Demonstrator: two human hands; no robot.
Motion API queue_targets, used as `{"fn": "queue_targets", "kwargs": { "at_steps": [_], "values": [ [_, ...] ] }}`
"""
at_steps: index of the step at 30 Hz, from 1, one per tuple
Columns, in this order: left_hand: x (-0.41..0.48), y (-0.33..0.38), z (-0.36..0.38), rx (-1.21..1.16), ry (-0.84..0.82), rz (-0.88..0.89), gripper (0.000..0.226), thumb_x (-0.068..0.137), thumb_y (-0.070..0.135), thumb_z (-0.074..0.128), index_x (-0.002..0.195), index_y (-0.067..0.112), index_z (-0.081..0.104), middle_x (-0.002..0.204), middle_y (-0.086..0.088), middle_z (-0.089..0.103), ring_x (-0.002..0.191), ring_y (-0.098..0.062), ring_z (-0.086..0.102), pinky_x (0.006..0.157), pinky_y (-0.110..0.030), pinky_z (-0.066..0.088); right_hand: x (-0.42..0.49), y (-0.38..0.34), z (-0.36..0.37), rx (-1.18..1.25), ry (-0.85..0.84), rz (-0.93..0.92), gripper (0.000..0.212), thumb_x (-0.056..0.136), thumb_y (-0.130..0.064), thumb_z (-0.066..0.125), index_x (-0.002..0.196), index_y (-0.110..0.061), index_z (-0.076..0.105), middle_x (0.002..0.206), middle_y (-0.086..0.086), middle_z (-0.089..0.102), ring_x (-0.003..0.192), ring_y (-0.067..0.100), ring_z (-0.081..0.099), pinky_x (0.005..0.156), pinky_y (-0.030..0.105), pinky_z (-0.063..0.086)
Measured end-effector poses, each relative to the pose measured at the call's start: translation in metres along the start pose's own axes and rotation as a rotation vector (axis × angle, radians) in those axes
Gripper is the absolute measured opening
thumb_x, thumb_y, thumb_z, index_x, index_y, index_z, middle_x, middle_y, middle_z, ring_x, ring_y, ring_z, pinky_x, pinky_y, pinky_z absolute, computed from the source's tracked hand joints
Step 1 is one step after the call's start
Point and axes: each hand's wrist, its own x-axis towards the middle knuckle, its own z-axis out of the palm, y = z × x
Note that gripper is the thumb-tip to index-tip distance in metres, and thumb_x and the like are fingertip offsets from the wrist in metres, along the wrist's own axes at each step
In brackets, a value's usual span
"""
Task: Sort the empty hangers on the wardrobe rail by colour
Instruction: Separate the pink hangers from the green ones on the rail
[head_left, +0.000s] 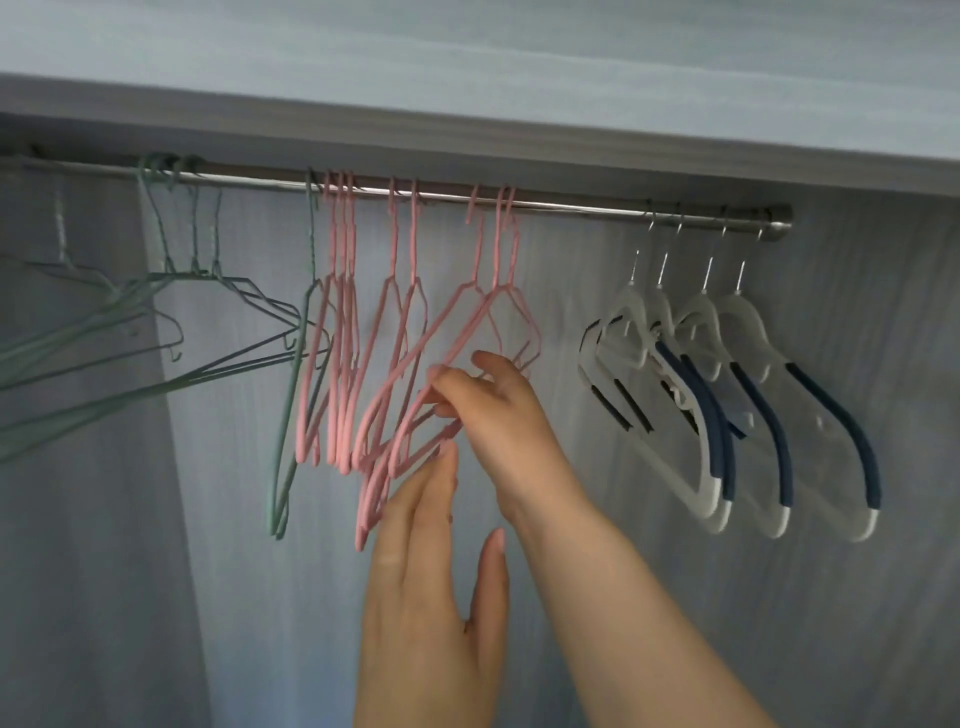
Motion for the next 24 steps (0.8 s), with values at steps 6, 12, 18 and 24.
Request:
{"fn": "queue_targets", "kwargs": {
  "at_steps": [6, 12, 18, 24],
  "values": [
    [0.01, -0.001, -0.015, 0.04, 0.007, 0.009, 0.046, 0.079, 0.035, 0.043, 0.125, 0.034, 0.039, 0.084, 0.022, 0.039, 0.071, 0.007, 0.044, 0.064, 0.001, 0.035, 0.005, 0.001, 0.005, -0.067, 0.206, -0.208, 0.016, 0.088, -0.01, 0.04, 0.079, -0.016, 0.052, 0.062, -0.001, 0.051, 0.056, 0.012, 0.047, 0.052, 0.024, 0.038],
    [0.013, 0.003, -0.008, -0.002, -0.114, 0.023, 0.051, 0.083, 0.037, 0.038, 0.134, 0.034, 0.031, 0.112, 0.025, 0.047, 0.093, 0.011, 0.051, 0.076, -0.002, 0.041, 0.018, -0.018, -0.014, 0.087, 0.299, -0.186, 0.034, 0.091, -0.006, 0.032, 0.06, -0.016, 0.041, 0.054, 0.001, 0.04, 0.039, 0.01, 0.042, 0.055, 0.032, 0.04],
    [0.015, 0.004, 0.005, -0.033, -0.209, -0.068, 0.045, 0.091, 0.046, 0.037, 0.135, 0.04, 0.027, 0.134, 0.011, 0.047, 0.118, 0.002, 0.045, 0.098, -0.011, 0.031, 0.02, -0.015, -0.021, 0.042, 0.231, -0.148, 0.023, 0.094, -0.01, 0.03, 0.083, -0.011, 0.05, 0.061, 0.001, 0.045, 0.032, -0.002, 0.049, 0.062, 0.033, 0.054],
    [0.027, 0.009, 0.016, -0.012, -0.267, -0.109, 0.053, 0.088, 0.038, 0.033, 0.139, 0.024, 0.028, 0.137, 0.0, 0.047, 0.122, -0.009, 0.044, 0.092, -0.006, 0.023, 0.026, -0.05, -0.027, 0.145, 0.255, -0.103, 0.03, 0.093, -0.011, 0.037, 0.065, -0.014, 0.048, 0.057, 0.002, 0.047, 0.041, 0.007, 0.053, 0.067, 0.033, 0.056]
  ]
}}
